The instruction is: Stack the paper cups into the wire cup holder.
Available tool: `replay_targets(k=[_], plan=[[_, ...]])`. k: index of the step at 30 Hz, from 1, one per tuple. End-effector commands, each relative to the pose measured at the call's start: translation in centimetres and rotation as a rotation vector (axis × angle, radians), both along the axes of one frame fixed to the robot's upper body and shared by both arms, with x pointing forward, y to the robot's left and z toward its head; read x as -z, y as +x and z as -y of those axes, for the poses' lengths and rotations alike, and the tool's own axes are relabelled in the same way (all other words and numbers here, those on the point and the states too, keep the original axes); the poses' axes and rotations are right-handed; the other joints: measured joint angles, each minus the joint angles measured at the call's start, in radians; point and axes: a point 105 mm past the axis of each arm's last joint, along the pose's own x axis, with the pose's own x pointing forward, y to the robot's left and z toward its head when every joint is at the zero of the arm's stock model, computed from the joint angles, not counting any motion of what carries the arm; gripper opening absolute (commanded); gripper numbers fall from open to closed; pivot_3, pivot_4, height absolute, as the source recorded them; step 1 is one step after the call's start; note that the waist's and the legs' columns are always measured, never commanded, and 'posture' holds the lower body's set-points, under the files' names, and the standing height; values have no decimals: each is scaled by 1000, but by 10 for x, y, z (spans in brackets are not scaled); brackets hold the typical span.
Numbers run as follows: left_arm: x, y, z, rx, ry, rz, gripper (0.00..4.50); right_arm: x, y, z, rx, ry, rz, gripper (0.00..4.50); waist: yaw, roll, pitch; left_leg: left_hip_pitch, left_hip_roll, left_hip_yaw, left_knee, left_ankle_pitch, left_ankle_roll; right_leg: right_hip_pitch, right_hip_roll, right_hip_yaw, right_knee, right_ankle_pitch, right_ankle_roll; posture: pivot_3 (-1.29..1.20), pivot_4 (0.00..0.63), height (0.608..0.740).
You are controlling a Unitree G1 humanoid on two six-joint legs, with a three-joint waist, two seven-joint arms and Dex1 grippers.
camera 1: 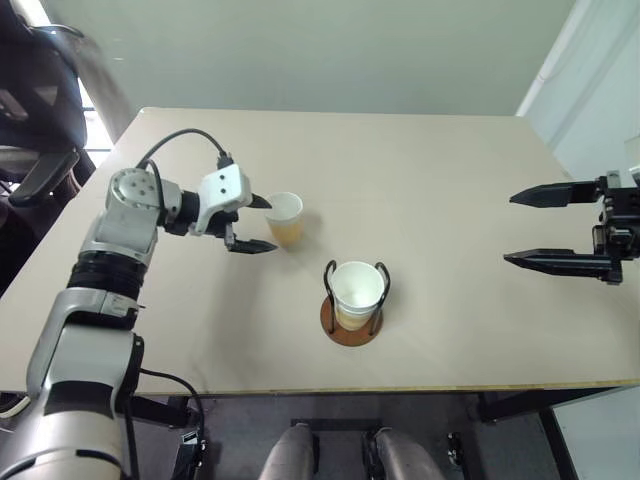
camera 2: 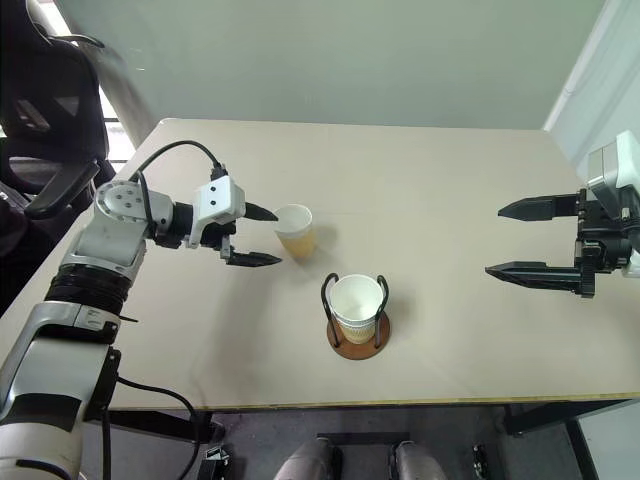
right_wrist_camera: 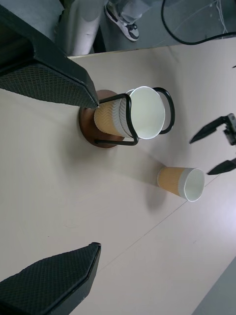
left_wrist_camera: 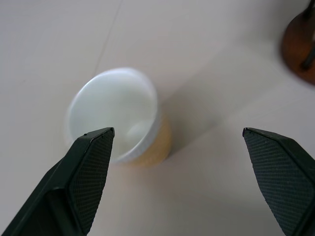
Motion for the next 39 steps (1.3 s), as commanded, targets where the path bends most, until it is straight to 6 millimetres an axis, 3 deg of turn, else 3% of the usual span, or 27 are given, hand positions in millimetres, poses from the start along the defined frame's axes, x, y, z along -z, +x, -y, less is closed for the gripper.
replay_targets(k=[1, 6, 10, 15, 19, 27, 29, 36, 39], plan=[[0, 4, -7, -24, 47, 58, 4474, -8, -2, -3, -20, 0, 41, 4500, 0, 0, 0, 0, 0, 0, 0, 0, 0, 0, 0, 0, 0, 0, 0, 0, 150, 740], [11, 19, -16, -100, 85, 115, 4474, -8, -2, -3, -22, 1, 43, 4500, 0, 0, 0, 1, 0, 0, 0, 0, 0, 0, 0, 0, 0, 0, 0, 0, 150, 740], [2, 23, -4, -85, -2, 131, 4474, -8, -3, -3, -18, 1, 43, 4500, 3, 0, 0, 0, 0, 0, 1, 0, 0, 1, 0, 0, 1, 0, 1, 0, 150, 740], [4, 25, -1, -69, 40, 142, 4474, -5, -2, -2, -12, -8, 47, 4500, 1, 0, 0, 0, 0, 1, 1, 0, 0, 1, 0, 1, 0, 0, 1, 0, 150, 740], [5, 21, 1, -35, 43, 123, 3582, -5, -2, -1, -11, -11, 50, 4500, -1, 0, 0, 1, 0, 1, 1, 0, 0, 1, 0, 1, 1, 0, 2, 0, 150, 740], [12, 17, -3, -24, 68, 96, 554, -7, -2, -1, -10, -15, 63, 4500, 1, 0, 0, 1, 0, 1, 1, 0, 1, 1, 0, 1, 1, -1, 3, 0, 150, 740], [10, 17, -3, -25, 66, 105, 25, -7, -2, -2, -11, -16, 64, 4500, 1, 0, 0, 1, 0, 1, 1, 0, 1, 1, 0, 1, 1, -1, 3, 0, 150, 740], [5, 14, -6, -9, 73, 109, 25, -7, 0, -3, -14, -15, 67, 4500, 1, 0, 0, 1, 0, 1, 1, 0, 1, 1, 0, 1, 1, -1, 3, 0, 150, 740], [-10, 6, -1, 57, 58, 109, 25, -7, -2, -3, -25, -14, 55, 4500, 0, 0, 0, 1, 0, 1, 1, 0, 1, 1, 0, 1, 1, -1, 3, 0, 150, 740]])
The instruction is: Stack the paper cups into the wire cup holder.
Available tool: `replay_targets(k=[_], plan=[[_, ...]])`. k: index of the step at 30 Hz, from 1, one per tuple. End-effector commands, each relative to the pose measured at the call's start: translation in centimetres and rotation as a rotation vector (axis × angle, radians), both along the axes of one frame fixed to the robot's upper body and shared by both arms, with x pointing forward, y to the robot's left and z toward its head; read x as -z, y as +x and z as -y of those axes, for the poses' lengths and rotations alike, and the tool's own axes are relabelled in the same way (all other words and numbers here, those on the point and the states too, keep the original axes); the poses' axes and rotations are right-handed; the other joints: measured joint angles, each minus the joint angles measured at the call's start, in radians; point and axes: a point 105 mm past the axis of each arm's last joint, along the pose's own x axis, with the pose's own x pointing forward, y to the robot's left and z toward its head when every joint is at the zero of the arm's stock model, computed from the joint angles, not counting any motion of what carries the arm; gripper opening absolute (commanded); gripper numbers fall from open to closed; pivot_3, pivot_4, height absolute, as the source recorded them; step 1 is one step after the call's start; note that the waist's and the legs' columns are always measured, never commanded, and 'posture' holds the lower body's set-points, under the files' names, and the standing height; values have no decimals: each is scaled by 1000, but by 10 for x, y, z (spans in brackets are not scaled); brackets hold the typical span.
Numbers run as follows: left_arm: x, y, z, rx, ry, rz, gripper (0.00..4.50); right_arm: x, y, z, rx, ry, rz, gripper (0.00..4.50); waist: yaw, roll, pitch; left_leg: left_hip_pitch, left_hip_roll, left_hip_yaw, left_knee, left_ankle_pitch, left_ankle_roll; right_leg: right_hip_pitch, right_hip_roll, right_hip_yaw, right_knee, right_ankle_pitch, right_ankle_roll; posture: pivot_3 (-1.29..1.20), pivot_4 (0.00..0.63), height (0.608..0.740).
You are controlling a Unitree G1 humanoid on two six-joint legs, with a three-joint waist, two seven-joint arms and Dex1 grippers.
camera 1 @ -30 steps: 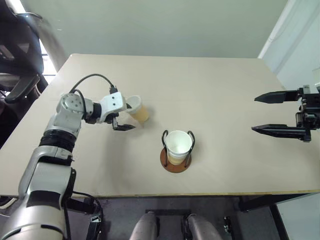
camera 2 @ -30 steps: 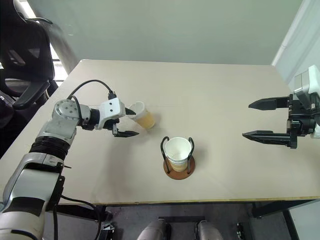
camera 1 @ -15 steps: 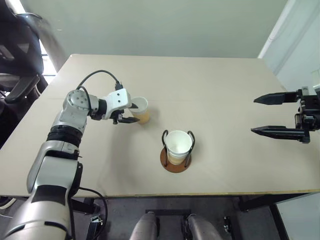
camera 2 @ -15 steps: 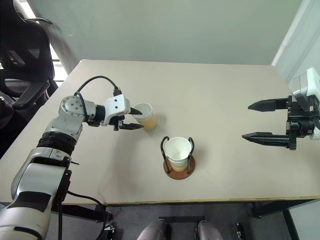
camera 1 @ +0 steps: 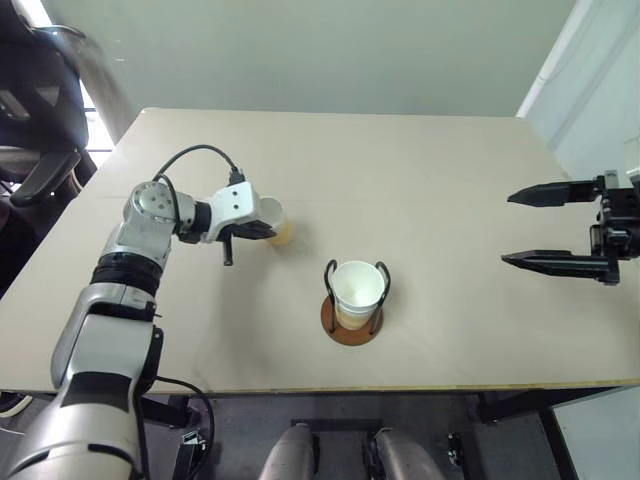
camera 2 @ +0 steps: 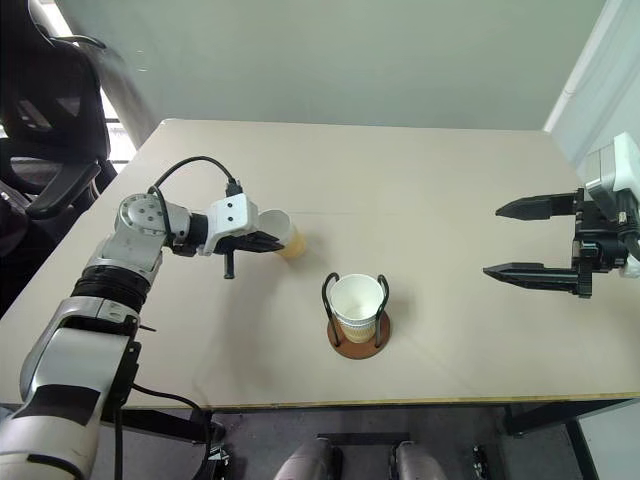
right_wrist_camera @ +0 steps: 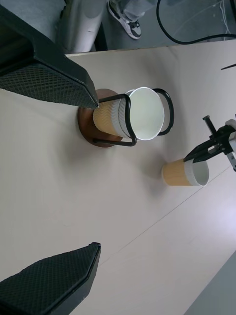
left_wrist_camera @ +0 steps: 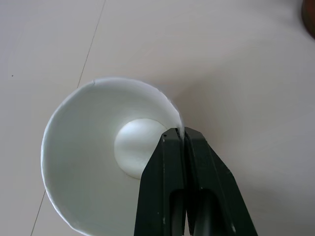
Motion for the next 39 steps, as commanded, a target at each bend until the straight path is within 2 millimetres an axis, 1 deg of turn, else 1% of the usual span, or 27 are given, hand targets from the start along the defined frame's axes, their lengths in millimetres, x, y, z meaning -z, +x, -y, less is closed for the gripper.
replay_targets(k=[1, 3, 5, 7, 9, 11, 13, 14, 16, 17, 20, 22, 27, 31, 33, 39], plan=[[-38, -11, 6, 99, -33, 53, 25, -8, -6, -2, -33, -9, 17, 4500, 0, 0, 0, 0, 0, 0, 0, 0, 0, 0, 0, 0, 0, 0, 0, 0, 150, 740], [-65, -22, 15, 176, -58, 52, 25, -8, -14, -2, -70, -18, -7, 4500, 2, 0, 0, -1, 0, 0, 0, 0, 0, 0, 0, 0, 0, 0, 0, 0, 150, 740], [-92, -38, 25, 256, -65, 28, 25, -9, -19, 2, -87, -25, -11, 4500, 3, -1, 0, -2, 0, 0, 0, 0, 0, -1, 0, 0, 0, -1, 1, 0, 150, 740], [-108, -58, 36, 331, -63, -14, 25, -12, -21, 4, -97, -20, -2, 4500, 1, -1, 1, -4, 0, 0, 1, -1, 1, -2, 0, 0, -1, -1, 1, 0, 150, 740], [-130, -87, 62, 482, -62, -27, 25, -14, -22, 4, -99, -15, 9, 4500, -2, -1, 0, -3, 0, 1, 1, -1, 1, -2, 0, 1, -2, -1, 1, 0, 150, 740], [-142, -113, 84, 630, -50, -41, 25, -13, -22, 3, -93, -13, 16, 4500, 1, -1, 0, -3, 0, 1, 1, -1, 1, -1, 0, 1, -2, -1, 1, 0, 150, 740], [-146, -130, 97, 733, -41, -60, 25, -13, -22, 3, -87, -9, 20, 4500, 4, 0, 0, -2, -1, 1, 1, -2, 3, 0, -1, 2, -2, -2, 1, 0, 150, 740], [-147, -136, 102, 773, -32, -73, 25, -12, -22, 3, -84, -9, 22, 4500, 4, 1, 0, -1, -1, 1, 1, -2, 3, 0, -1, 2, -2, -2, 1, 0, 150, 740], [-147, -142, 105, 808, -21, -92, 25, -11, -22, 2, -81, -9, 23, 4500, -1, 2, 0, 0, 0, 2, 0, -3, 2, 1, -1, 2, -1, -3, 0, 0, 150, 740], [-141, -145, 109, 833, 20, -105, 25, -12, -23, 1, -78, -8, 28, 4500, -2, 2, 0, 1, 0, 2, 0, -4, 2, 1, -1, 2, 0, -3, -1, 0, 150, 740], [-122, -140, 115, 860, 129, -124, 25, -13, -24, 1, -65, -5, 40, 4500, -5, 3, 0, 2, 0, 2, -1, -3, 1, 1, 0, 2, 1, -4, -2, 0, 150, 740], [-111, -132, 114, 856, 192, -130, 25, -12, -27, 1, -54, -5, 41, 4500, -6, 3, 0, 2, 0, 2, 0, -3, 1, 1, 0, 2, 1, -4, -2, 0, 150, 740], [-108, -131, 118, 891, 180, -149, 25, -11, -32, 1, -29, -5, 45, 4500, -6, 3, 0, 1, 0, 2, 1, -3, 1, 1, 0, 3, 0, -4, -2, 0, 150, 740], [-98, -123, 121, 894, 209, -140, 25, -11, -34, 0, -19, -2, 50, 4500, -3, 3, 0, 1, 0, 2, 1, -4, 1, 1, -1, 3, 0, -5, 0, 0, 150, 740], [-97, -119, 123, 895, 207, -132, 25, -11, -35, 0, -12, -1, 51, 4500, -1, 3, 0, 1, 0, 2, 0, -4, 2, 1, 0, 3, 0, -5, 0, 0, 150, 740], [-90, -119, 123, 903, 201, -164, 25, -10, -36, 1, 6, -2, 52, 4500, -2, 3, 0, 0, 0, 3, 0, -6, 2, 1, 0, 4, -1, -6, 1, 0, 150, 740]])
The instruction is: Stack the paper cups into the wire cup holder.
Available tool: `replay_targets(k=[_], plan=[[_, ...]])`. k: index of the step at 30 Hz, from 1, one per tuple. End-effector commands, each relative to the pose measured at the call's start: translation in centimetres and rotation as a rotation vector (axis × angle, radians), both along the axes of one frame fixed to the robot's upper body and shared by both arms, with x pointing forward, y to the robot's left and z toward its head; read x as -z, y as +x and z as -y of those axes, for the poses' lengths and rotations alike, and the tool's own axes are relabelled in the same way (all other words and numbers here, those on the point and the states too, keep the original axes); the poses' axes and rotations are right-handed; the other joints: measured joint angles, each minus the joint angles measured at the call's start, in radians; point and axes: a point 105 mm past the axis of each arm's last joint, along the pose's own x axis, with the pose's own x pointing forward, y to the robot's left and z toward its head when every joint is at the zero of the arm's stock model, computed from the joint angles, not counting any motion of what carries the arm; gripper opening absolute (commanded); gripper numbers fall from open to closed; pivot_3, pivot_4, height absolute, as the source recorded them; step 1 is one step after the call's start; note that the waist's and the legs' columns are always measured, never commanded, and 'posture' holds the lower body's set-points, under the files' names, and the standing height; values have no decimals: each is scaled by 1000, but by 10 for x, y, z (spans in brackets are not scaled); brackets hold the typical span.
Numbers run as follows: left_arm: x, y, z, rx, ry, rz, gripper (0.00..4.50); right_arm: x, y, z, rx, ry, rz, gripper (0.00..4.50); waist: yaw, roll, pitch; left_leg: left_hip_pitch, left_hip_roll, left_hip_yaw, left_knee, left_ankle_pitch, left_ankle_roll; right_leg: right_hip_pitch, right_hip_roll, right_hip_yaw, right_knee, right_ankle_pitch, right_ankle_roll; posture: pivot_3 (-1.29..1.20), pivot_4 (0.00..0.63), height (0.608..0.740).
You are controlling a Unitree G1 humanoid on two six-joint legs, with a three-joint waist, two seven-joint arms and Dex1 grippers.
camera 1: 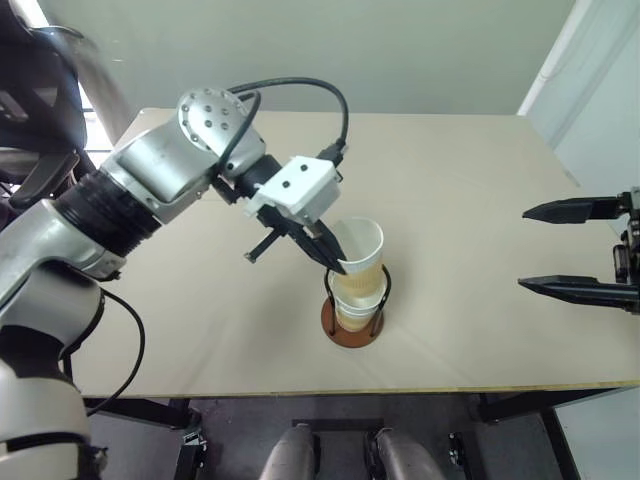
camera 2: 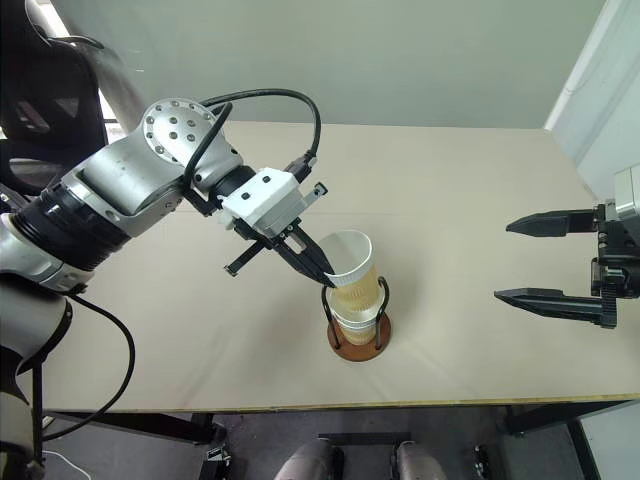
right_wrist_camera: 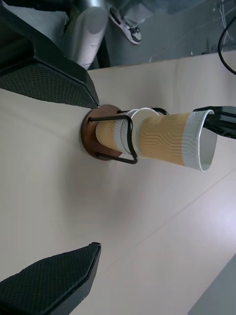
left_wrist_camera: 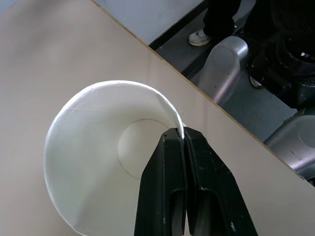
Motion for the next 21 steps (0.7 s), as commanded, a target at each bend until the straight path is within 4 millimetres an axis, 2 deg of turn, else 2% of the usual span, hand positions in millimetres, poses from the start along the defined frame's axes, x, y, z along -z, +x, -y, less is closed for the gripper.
replay_targets(k=[1, 6, 12, 13, 15, 21], plan=[[-3, -4, -2, 39, 10, 1, 25, -9, -4, 0, 8, 4, 46, 4500, 0, 0, 0, 0, 0, 0, 0, 0, 0, 0, 0, 0, 0, 0, 0, 0, 150, 740], [-1, -4, -1, 39, 17, -15, 25, -8, -5, -1, 10, 3, 43, 4500, 1, 0, 0, 0, 0, 0, 0, 0, 1, 0, 0, 0, 0, -1, 1, 0, 150, 740], [0, 5, 5, 21, 5, 2, 25, -7, -5, -1, 12, 7, 39, 4500, 2, 0, 0, 0, 0, 0, 1, 0, 1, 1, 0, 0, 0, -1, 1, 0, 150, 740], [-1, 5, 7, 21, -5, -3, 413, -7, -5, -1, 13, 8, 39, 4500, 2, 0, 0, 0, 0, 0, 1, -1, 1, 1, 0, 0, 0, -1, 1, 0, 150, 740], [-2, 4, 9, 32, -21, -3, 889, -7, -5, -1, 12, 9, 37, 4500, 2, 0, 0, 0, 0, 0, 1, -1, 1, 1, 0, 0, 0, -1, 1, 0, 150, 740], [-11, 11, 14, -4, -74, 5, 3052, -4, -2, -2, 5, 11, 31, 4500, 3, 0, 0, 0, 0, 0, 1, -1, 1, 1, 0, 0, 0, -1, 2, 0, 150, 740]])
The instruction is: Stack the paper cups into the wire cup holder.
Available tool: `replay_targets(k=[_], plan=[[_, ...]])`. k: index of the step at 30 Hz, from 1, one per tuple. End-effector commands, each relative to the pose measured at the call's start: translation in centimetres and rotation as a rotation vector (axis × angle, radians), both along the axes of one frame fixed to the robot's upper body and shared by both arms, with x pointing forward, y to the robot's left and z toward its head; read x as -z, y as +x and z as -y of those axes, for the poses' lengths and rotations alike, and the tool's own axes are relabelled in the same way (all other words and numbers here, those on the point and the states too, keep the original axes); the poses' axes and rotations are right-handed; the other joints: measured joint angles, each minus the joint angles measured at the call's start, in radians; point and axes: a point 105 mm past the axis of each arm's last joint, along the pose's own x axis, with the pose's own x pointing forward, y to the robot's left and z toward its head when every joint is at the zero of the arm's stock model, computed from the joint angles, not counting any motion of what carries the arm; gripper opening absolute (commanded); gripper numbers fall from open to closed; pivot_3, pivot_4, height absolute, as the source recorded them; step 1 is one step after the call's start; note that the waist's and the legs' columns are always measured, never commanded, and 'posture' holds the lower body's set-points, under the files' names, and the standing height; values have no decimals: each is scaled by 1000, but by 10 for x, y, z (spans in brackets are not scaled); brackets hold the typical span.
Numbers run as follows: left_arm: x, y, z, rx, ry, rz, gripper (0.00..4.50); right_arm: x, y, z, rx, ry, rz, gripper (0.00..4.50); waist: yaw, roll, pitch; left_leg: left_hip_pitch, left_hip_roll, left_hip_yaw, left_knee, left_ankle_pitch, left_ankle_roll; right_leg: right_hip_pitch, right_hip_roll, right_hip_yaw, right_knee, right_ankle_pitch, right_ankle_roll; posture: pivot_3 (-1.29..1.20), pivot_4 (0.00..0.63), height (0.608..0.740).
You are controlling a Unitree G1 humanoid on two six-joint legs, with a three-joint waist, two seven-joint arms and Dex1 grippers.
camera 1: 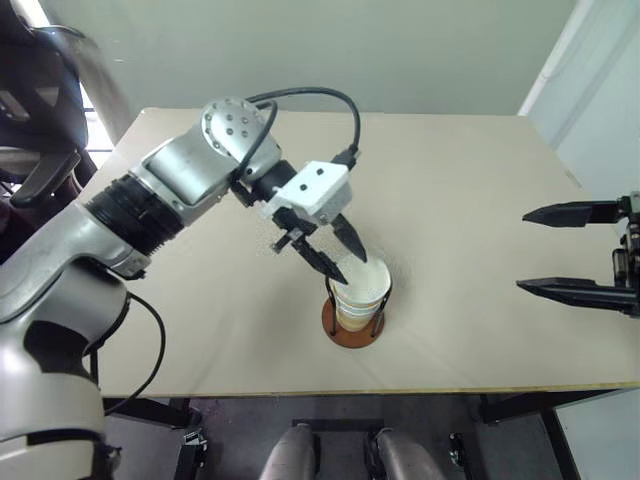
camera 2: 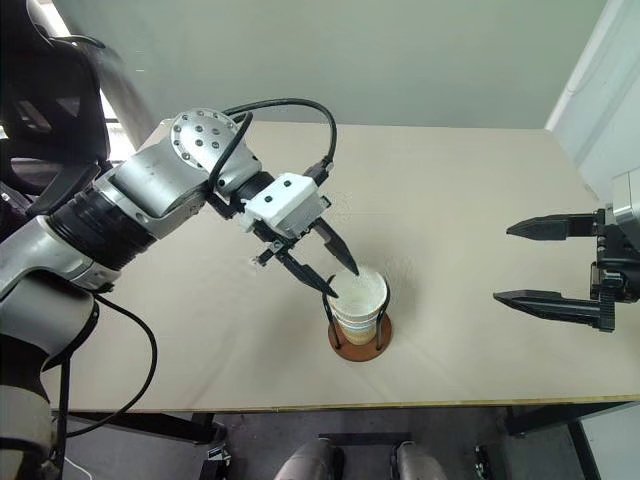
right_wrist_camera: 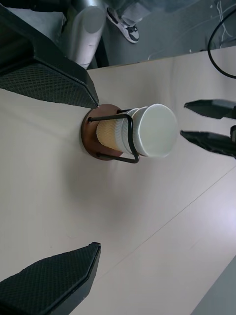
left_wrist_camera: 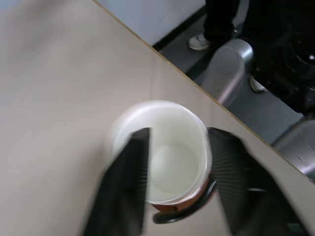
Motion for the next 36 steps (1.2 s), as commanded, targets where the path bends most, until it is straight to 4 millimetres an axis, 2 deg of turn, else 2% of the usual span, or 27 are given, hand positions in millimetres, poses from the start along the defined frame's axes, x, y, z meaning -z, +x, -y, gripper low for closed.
replay_targets(k=[1, 4, 6, 8, 10, 12, 14, 17, 19, 24, 26, 31, 36], plan=[[-17, 3, -2, -23, -41, 13, 3470, -7, 0, -3, -18, -2, 45, 4500, 0, 0, 0, 0, 0, 0, 0, 0, 0, 0, 0, 0, 0, 0, 0, 0, 150, 740], [-31, 11, 0, -79, -112, 20, 4466, -6, 3, -5, -40, 1, 41, 4500, -1, 0, 0, 0, 0, 0, 0, 0, 0, 0, 0, 0, 0, 0, 0, 0, 150, 740], [-41, 18, -7, -154, -169, 49, 4466, -4, 8, -7, -62, 5, 34, 4500, -2, 0, 0, 0, 0, 0, 0, 0, 0, 0, 0, 0, 0, 0, 0, 0, 150, 740], [-49, 30, -25, -306, -233, 58, 4466, 1, 18, -7, -70, -9, 28, 4500, -9, 0, 0, 1, 0, 1, 0, 0, 0, 0, 0, 0, 0, 0, 1, 0, 150, 740], [-49, 40, -56, -482, -285, 89, 4466, 5, 32, -5, -60, -17, 23, 4500, -25, 1, -1, 2, 0, 1, 0, 0, 0, 0, 0, 0, 0, 0, 1, 0, 150, 740], [-46, 53, -99, -717, -343, 148, 4466, 11, 48, 0, -40, -34, 17, 4500, -39, 2, -1, 4, 0, 2, -1, 2, -2, 0, 1, 1, 1, 0, 1, 0, 150, 740], [-33, 59, -149, -950, -377, 179, 4466, 16, 61, 2, -44, -46, 8, 4500, -45, 2, -1, 6, 1, 3, -2, 4, -3, 0, 1, 2, 1, 0, 1, 0, 150, 740], [-12, 54, -211, -1239, -440, 181, 4466, 23, 82, 4, -51, -44, -3, 4500, -47, 2, -1, 7, 1, 4, -4, 5, -4, -2, 2, 4, 3, 1, 0, 0, 150, 740], [2, 43, -236, -1359, -484, 173, 4466, 28, 94, 1, -68, -47, -21, 4500, -49, 2, -1, 7, 2, 6, -4, 6, -3, -3, 1, 6, 4, 2, -1, 0, 150, 740], [28, 20, -260, -1528, -521, 167, 4466, 37, 116, -3, -102, -50, -44, 4500, -27, 0, -1, 6, 1, 7, -4, 6, -1, -3, 1, 7, 3, 2, -3, 0, 150, 740], [34, 7, -259, -1548, -532, 161, 4466, 40, 123, -8, -112, -52, -50, 4500, -23, -1, -1, 6, 1, 9, -3, 6, -1, -3, 1, 7, 3, 4, -6, 0, 150, 740], [36, -12, -266, -1637, -588, 170, 4466, 43, 134, -9, -107, -52, -52, 4500, -21, -1, -1, 6, 2, 10, -4, 4, -3, -5, 0, 8, 4, 3, -20, 0, 150, 740], [34, -18, -271, -1698, -658, 197, 4466, 45, 142, -9, -88, -54, -47, 4500, -27, -1, -1, 11, 2, 11, -7, 7, -7, -5, 1, 8, 7, 7, -26, 0, 150, 740]])
